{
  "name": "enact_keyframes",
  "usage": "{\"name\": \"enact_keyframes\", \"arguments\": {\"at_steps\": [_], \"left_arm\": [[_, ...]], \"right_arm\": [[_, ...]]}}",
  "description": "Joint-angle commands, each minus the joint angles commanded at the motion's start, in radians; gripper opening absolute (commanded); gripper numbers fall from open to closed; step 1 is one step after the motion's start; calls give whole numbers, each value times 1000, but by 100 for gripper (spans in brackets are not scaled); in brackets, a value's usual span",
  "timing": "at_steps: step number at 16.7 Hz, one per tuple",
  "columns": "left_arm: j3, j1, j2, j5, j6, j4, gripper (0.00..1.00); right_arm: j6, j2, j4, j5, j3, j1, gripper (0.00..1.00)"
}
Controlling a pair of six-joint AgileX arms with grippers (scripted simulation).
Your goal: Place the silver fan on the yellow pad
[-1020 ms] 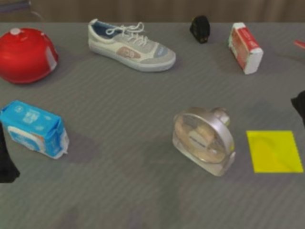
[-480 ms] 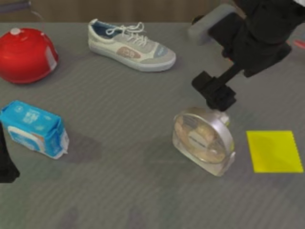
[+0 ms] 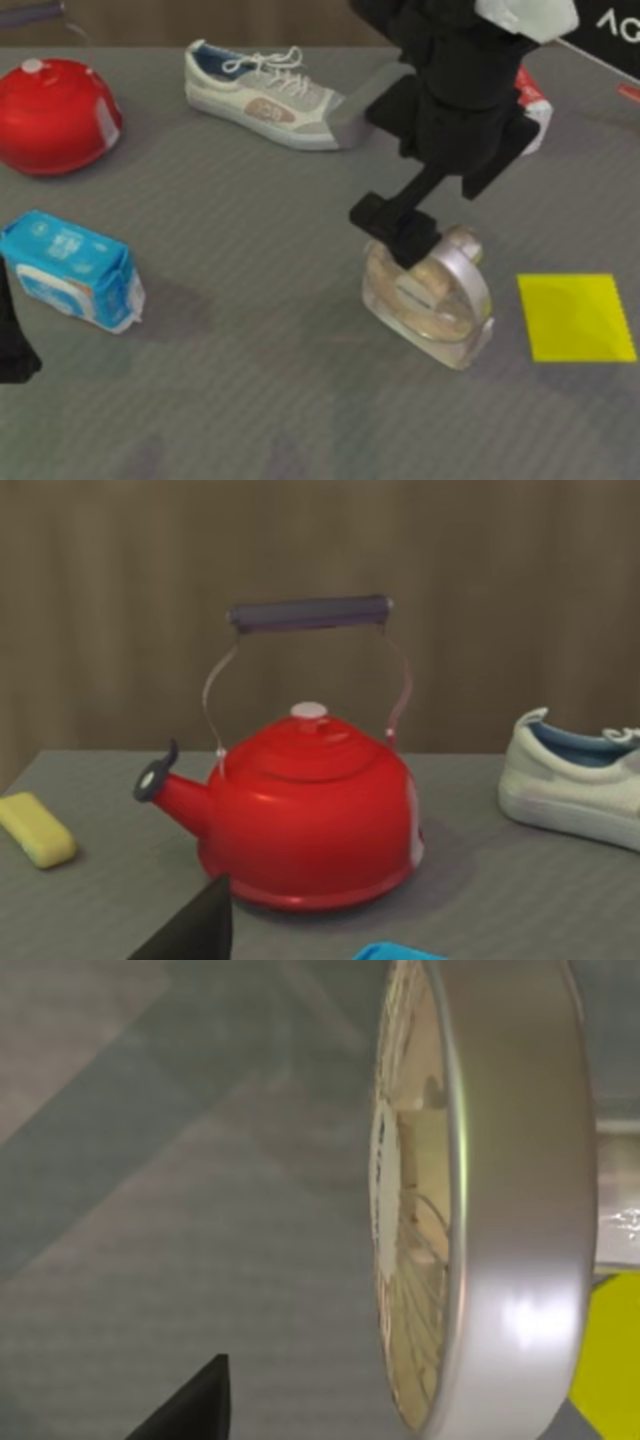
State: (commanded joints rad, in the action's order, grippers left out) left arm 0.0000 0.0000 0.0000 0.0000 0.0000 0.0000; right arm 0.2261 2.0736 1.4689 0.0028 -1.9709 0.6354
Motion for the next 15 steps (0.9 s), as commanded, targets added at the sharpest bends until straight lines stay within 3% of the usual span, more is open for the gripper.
{"name": "enact_keyframes", "arguments": {"at_steps": [15], "left_arm": [[0,0,0,0,0,0,100]], "right_arm": [[-2,-8,-202,0,210,2,100]]}}
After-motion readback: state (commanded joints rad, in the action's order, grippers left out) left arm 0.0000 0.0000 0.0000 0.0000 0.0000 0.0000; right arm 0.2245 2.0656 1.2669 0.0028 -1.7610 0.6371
